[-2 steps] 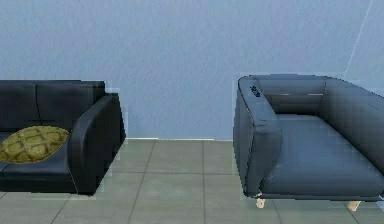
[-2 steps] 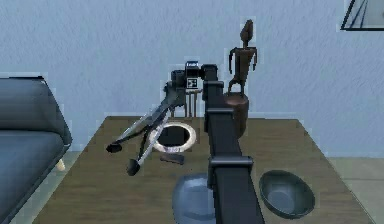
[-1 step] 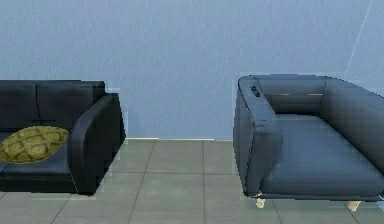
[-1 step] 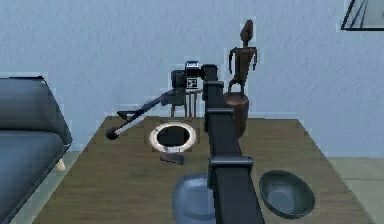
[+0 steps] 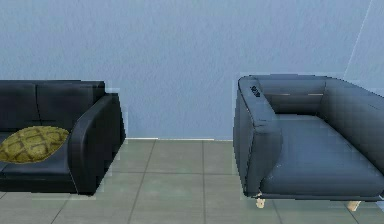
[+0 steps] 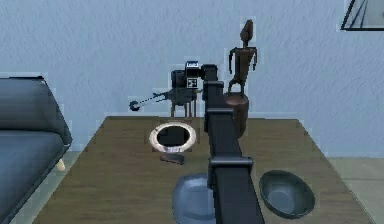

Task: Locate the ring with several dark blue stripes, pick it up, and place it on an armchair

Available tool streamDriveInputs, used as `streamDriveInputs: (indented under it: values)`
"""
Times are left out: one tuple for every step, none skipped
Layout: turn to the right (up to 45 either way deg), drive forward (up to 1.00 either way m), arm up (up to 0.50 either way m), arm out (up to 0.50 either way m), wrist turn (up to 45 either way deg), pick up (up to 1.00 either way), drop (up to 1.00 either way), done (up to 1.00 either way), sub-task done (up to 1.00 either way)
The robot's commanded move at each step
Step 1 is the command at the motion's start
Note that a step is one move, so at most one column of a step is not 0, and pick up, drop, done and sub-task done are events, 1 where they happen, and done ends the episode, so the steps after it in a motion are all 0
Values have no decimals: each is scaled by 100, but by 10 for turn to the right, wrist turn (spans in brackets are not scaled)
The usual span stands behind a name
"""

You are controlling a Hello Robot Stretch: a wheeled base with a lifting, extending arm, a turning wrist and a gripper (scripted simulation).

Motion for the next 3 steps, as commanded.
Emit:
streamDriveInputs:
  values:
    - [0,0,0,0,300,0,0,0,0]
    - [0,0,-30,0,0,0,0,0,0]
    - [0,0,0,0,0,100,0,0,0]
